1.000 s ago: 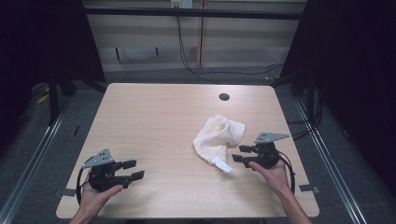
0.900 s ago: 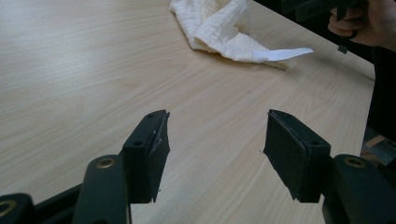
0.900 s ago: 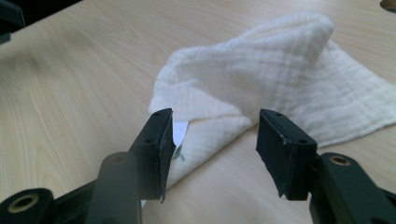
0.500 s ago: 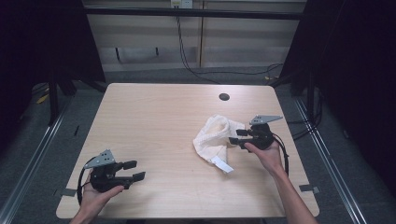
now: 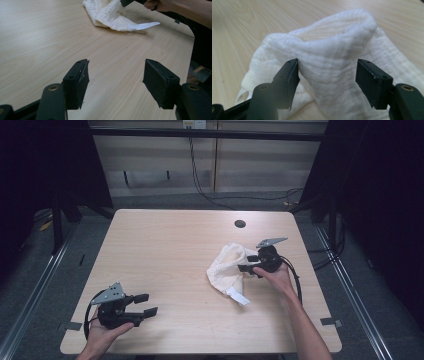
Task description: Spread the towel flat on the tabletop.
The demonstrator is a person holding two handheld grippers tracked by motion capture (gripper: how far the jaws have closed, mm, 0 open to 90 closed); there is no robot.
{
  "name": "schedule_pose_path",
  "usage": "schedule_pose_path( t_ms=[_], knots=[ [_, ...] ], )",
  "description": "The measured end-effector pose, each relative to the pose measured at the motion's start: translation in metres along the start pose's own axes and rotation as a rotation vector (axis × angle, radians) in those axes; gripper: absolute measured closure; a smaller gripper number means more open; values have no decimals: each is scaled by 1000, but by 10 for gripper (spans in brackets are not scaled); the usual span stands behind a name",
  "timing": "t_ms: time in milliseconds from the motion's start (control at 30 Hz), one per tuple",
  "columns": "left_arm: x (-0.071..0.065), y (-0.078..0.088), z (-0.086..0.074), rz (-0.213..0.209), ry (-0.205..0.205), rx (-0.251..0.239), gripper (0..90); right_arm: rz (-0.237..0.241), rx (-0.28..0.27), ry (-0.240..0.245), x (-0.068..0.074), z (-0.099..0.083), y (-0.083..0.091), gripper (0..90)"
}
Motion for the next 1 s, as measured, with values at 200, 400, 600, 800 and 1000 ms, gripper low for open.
schedule_pose_path(
  t_ms=[200, 400, 600, 800, 1000],
  knots=[
    [3, -2, -2, 8, 3, 21, 369, 4, 19, -27, 2, -8, -19, 526],
    [6, -3, -2, 21, 5, 28, 369, 19, 18, -36, 10, -13, -31, 747],
    [6, -3, -2, 24, 7, 25, 369, 46, 20, -50, 17, -18, -28, 818],
    [1, -5, -1, -1, -17, 36, 441, 54, 52, -10, 36, -22, -23, 819],
    [0, -7, -1, -15, -16, 38, 516, 65, 72, 22, 55, -23, -22, 820]
  ],
)
Point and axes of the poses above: each handheld gripper's, and its own axes: y roughly backward along the jaws, z roughly out of its top, x roughly to its left, the point moved 7 cm from there along -y, roughly forward along the jaws, and after that the axes turned 8 degrees about -z, right-handed, at the moved point
